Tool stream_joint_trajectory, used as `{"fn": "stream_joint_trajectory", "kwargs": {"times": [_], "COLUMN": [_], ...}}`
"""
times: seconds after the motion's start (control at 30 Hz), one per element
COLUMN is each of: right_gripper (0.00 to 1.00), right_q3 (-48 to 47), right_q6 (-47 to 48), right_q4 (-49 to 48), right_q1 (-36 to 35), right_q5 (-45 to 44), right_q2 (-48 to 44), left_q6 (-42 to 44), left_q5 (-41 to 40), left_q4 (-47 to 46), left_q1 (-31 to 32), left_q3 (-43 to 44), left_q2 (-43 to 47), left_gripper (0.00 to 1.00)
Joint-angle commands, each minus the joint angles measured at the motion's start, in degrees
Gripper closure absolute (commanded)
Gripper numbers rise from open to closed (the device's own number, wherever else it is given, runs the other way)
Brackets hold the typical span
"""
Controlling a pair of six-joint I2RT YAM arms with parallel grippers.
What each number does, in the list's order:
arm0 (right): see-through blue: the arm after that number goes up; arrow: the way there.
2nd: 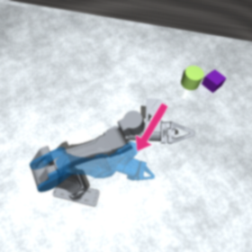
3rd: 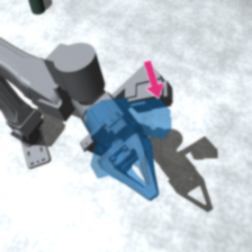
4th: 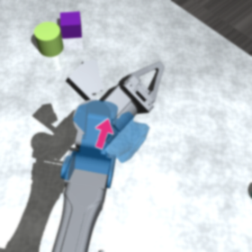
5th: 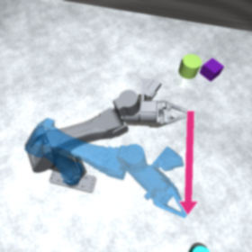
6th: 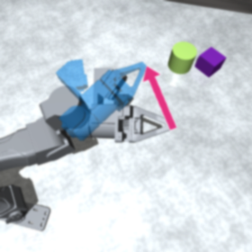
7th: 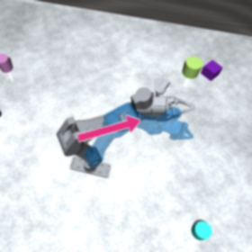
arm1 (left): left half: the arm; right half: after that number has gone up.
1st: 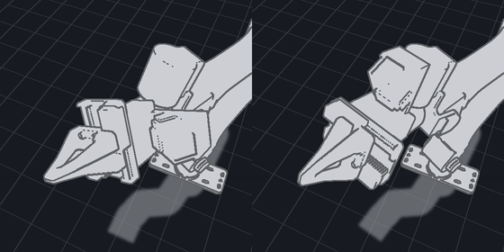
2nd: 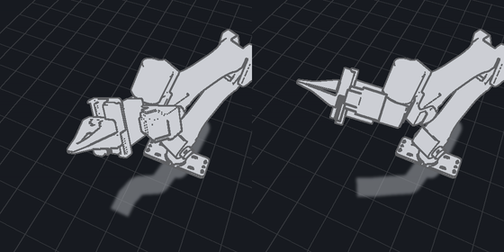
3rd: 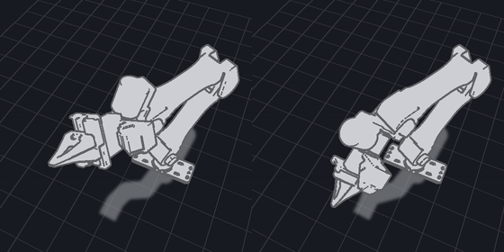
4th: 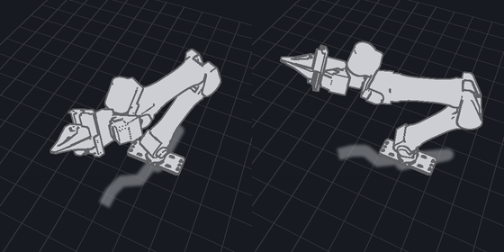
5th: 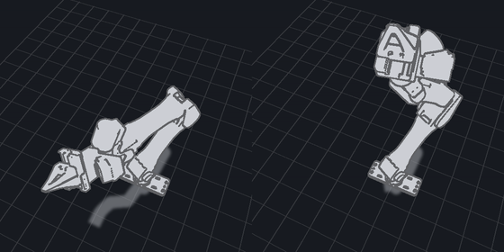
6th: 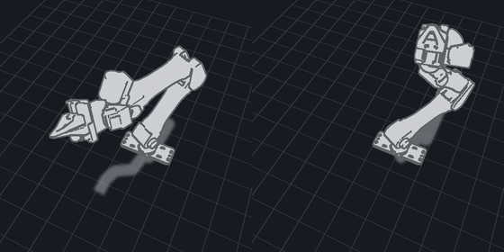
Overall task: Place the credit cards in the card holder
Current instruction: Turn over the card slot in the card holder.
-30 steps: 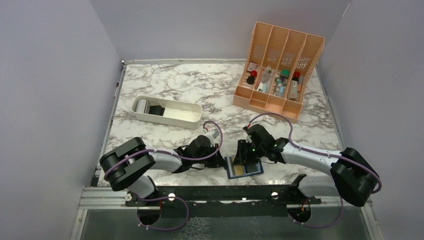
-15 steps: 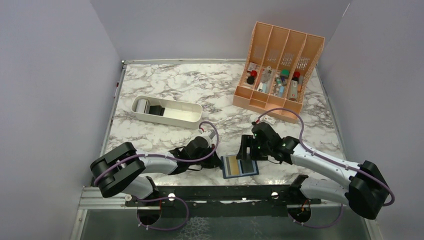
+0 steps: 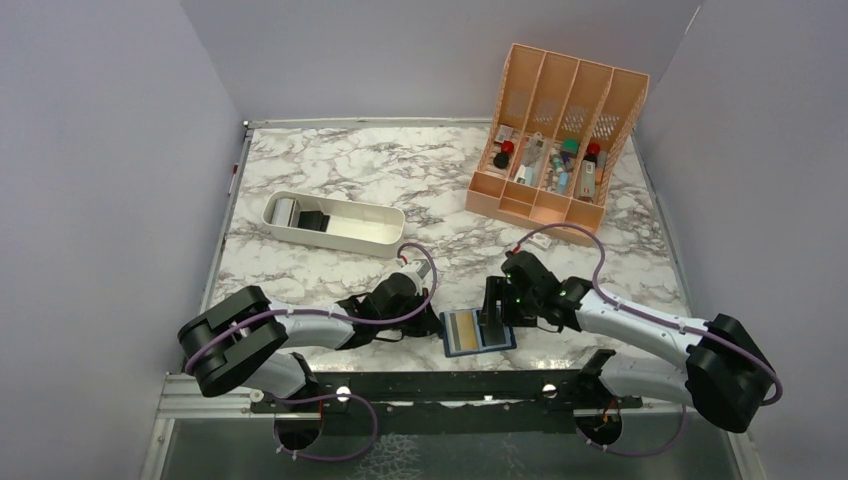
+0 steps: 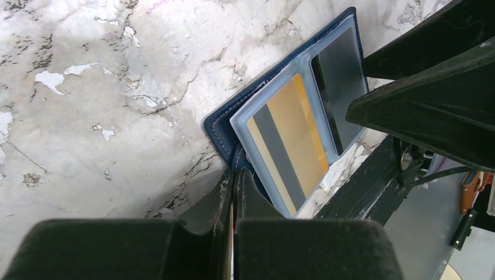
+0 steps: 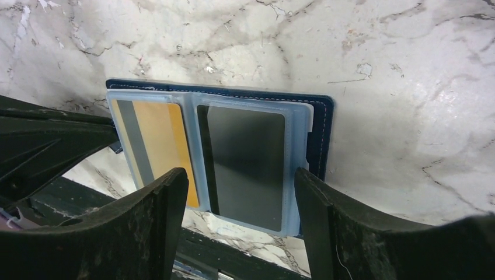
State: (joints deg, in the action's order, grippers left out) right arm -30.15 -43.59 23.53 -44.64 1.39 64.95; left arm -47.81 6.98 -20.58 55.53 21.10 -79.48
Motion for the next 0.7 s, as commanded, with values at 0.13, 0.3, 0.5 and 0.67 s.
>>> {"fn": "stream_joint_trajectory", "kwargs": {"times": [0.13, 0.3, 0.5, 0.67], "right_gripper": [0.37, 0.45, 0.44, 0.42], "right_q3": [1.49, 1.00, 1.54, 2.95], "right_q6": [-0.69, -0.62, -0.69, -1.88], "right_q4": [-5.04, -4.94, -6.96, -10.30], "right_q1": [-0.09, -0.09, -0.09, -0.09], "right_q5": [3.29, 4.71, 8.49, 12.32], "right_q2": [1.26, 0.02, -2.91, -3.38], "left_q6": [1.49, 1.49, 1.49, 1.41], "left_q5": [-1.97, -1.95, -2.15, -2.23], "left_q4": [2.38, 2.43, 2.47, 2.46], "left_q1": [0.20, 0.20, 0.22, 0.20], "left_q3": [0.35, 0.52, 0.43, 0.43], "left_q2": [0.65, 0.74, 0.85, 0.74], "left_gripper": [1.00, 1.00, 1.00, 1.00]}}
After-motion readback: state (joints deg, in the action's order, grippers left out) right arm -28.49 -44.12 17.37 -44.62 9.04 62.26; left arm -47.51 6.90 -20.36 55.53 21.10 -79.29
